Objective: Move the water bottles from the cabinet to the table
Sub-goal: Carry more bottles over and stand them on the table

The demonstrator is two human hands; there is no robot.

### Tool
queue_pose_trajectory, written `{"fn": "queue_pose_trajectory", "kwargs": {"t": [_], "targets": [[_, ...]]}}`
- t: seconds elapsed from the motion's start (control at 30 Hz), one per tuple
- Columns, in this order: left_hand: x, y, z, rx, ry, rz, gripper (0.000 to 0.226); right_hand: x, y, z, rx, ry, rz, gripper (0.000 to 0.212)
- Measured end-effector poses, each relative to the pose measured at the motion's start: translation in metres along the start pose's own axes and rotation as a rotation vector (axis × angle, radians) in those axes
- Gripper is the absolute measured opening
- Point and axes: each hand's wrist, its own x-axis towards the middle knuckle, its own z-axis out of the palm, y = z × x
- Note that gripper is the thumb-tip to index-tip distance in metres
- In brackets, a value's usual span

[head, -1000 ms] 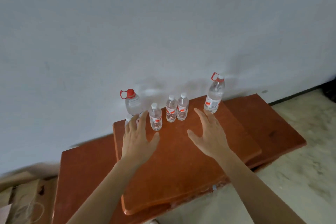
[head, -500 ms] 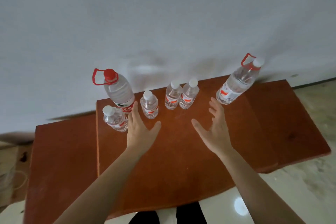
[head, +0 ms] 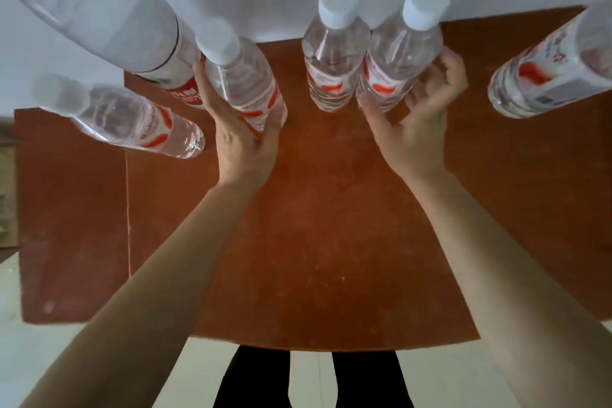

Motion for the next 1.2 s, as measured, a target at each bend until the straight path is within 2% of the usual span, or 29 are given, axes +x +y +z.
{"fn": "queue_pose_trajectory", "kwargs": {"t": [0.13,0.23,0.37,0.5,0.6,0.73,0.83,0.93,1.1,1.2], "targets": [[-0.007,0.004,0.007,-0.042,0.166,0.090,0.102,-0.001,0.005,-0.005,0.018,0.062,-0.047,0.081],[-0.022,0.002,0.007,-0.076,0.193,0.128,0.102,-0.017,0.006,-0.010,-0.016,0.101,-0.079,0.081],[-0.058,0.005,-0.009,-0.181,0.059,-0.069,0.097,-0.062,-0.009,-0.018,-0.015,0.102,-0.043,0.081],[-0.081,0.035,-0.040,-0.048,-0.097,-0.151,0.100,-0.093,-0.047,-0.024,-0.010,0.051,0.236,0.084],[-0.091,0.064,-0.079,0.133,-0.223,-0.118,0.097,-0.111,-0.085,-0.041,-0.131,-0.043,0.312,0.079],[-0.100,0.096,-0.133,0.325,-0.302,0.063,0.094,-0.129,-0.128,-0.053,-0.193,-0.107,0.276,0.073],[-0.103,0.127,-0.187,0.436,-0.236,0.171,0.085,-0.113,-0.175,-0.054,-0.143,-0.139,0.163,0.070],[-0.112,0.150,-0.243,0.535,-0.103,0.188,0.074,-0.087,-0.225,-0.044,-0.072,-0.187,-0.004,0.067],[-0.144,0.168,-0.344,0.693,0.190,0.106,0.060,-0.056,-0.318,0.002,-0.034,-0.378,-0.332,0.066],[-0.188,0.172,-0.410,0.832,0.340,0.012,0.063,-0.075,-0.380,0.040,-0.084,-0.479,-0.575,0.069]]}}
